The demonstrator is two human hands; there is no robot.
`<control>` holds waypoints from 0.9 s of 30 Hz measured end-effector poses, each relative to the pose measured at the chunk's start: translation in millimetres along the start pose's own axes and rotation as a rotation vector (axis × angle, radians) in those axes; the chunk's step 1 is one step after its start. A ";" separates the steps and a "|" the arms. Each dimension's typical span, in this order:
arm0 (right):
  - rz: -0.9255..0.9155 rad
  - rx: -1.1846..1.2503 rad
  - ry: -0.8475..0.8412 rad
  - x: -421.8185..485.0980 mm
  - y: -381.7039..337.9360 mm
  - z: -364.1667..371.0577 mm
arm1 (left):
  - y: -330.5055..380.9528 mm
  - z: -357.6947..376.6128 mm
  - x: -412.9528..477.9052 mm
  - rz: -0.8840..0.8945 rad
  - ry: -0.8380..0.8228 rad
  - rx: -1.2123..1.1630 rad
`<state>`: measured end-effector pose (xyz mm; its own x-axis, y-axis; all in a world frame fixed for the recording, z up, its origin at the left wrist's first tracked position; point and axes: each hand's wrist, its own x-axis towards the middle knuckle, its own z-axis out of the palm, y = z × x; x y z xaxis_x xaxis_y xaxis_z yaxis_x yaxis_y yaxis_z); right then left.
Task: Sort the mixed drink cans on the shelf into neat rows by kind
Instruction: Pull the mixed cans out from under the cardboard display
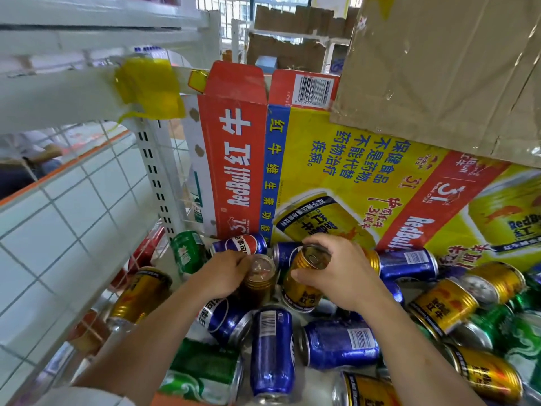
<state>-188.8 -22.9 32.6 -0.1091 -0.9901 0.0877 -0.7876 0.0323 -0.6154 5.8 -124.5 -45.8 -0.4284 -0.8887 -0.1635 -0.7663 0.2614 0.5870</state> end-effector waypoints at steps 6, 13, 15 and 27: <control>-0.068 0.096 0.124 4.7 -4.7 2.5 | -0.6 -10.3 -19.3 0.058 0.006 0.097; -0.147 0.214 0.183 14.3 -28.7 19.3 | -18.3 -23.5 -55.1 -0.018 -0.364 0.439; -0.164 0.244 0.171 18.0 -35.3 25.6 | -20.4 -21.5 -57.3 0.018 -0.289 0.494; -0.239 0.292 0.168 31.0 -56.0 46.1 | -40.0 -44.9 -88.4 -0.020 0.101 0.244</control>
<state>-120.1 -61.7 33.7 -0.0602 -0.9284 0.3666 -0.6001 -0.2598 -0.7566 95.9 -73.4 -19.2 -0.3715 -0.9245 -0.0859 -0.8721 0.3157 0.3739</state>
